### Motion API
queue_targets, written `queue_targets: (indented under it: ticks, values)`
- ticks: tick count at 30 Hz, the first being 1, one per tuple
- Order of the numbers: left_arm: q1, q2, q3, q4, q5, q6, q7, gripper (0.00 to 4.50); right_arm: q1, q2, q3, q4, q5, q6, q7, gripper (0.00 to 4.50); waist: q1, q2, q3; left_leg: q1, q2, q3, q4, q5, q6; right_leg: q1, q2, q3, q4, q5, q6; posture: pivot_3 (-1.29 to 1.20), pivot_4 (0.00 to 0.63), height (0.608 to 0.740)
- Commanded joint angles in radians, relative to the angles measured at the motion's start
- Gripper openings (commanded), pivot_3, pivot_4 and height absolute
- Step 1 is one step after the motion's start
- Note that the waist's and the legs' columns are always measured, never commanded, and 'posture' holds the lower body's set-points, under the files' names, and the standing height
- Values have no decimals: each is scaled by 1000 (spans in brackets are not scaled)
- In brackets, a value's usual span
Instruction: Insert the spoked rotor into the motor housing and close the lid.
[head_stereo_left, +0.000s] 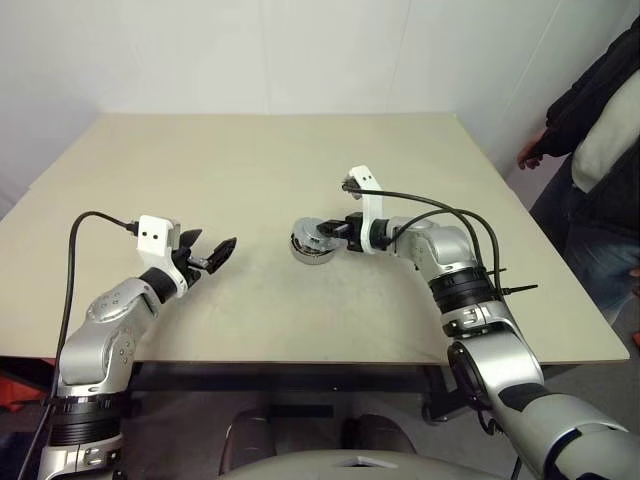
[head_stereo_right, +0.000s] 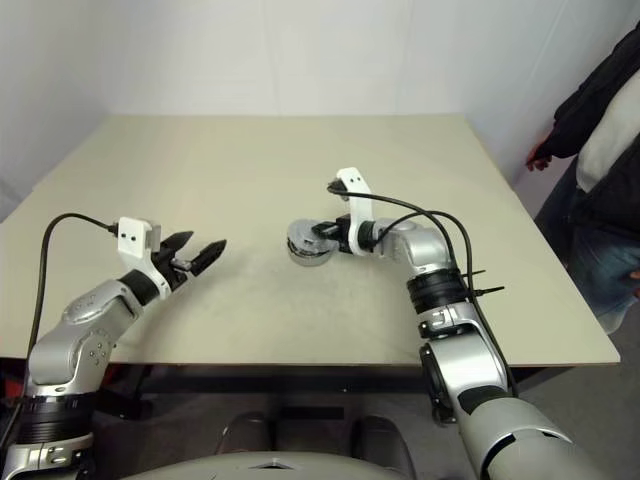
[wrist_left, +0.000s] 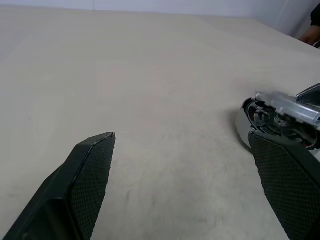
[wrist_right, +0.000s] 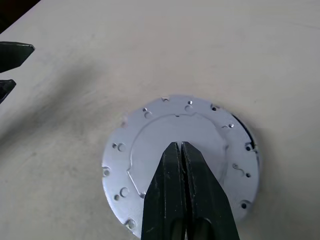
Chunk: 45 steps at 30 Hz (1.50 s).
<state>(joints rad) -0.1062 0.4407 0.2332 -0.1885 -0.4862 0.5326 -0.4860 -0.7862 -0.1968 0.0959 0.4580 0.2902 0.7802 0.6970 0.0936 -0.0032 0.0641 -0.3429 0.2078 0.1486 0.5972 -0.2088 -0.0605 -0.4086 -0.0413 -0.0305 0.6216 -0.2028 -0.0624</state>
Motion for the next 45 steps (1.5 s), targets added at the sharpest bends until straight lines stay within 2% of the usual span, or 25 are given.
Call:
queue_targets:
  ticks: [1, 16, 23, 27, 31, 41, 45]
  values:
    - [-5, 23, 27, -48, -9, 0, 1, 4500, -14, 15, 1, 2, -6, -29, 0, 32, 0, 0, 0, 0, 0, 0, 0, 0, 0, 0, 0, 0, 0, 0, 0, 0, 0, 740]
    - [-38, 48, 19, -41, -9, 17, -1, 4500, 19, 107, 4, 119, -65, -217, -27, 32, -2, 0, 0, 1, 0, 0, 0, 0, 0, 1, 0, 0, 1, 0, 0, 0, 0, 740]
    - [-46, 34, 6, -29, -2, 6, -2, 4500, 13, 108, -72, 83, -11, -293, 11, 32, -2, 0, 0, 2, 0, 0, 0, 0, 0, 1, 0, 0, 1, 0, 0, 0, 0, 740]
    - [-57, 25, -4, -17, 3, 0, -4, 4500, 21, 76, -70, 20, 8, -306, 93, 32, -1, 0, 0, 1, 0, 0, 0, 0, 0, 1, 0, 0, 0, 1, -2, 0, 0, 740]
    - [-60, 22, -8, -11, 8, -4, -7, 4500, 52, 61, -64, 2, 20, -334, 150, 940, -1, 0, 0, 1, 0, 0, 0, 0, 0, 1, 0, 0, 0, 1, -2, 0, 0, 740]
    - [-59, 26, -6, -11, 9, -4, -13, 4500, 44, 81, -60, 120, -29, -428, 133, 4421, -2, 0, 0, 1, 0, 0, 0, 0, 0, 1, 0, 0, 0, 0, 0, 0, 0, 740]
    - [-56, 26, -4, -13, 10, -5, -13, 4500, 15, 83, -50, 205, -69, -473, 110, 4468, -3, 0, 0, 1, 0, 0, 0, 0, 0, 1, 0, 0, 0, 0, 0, 0, 0, 740]
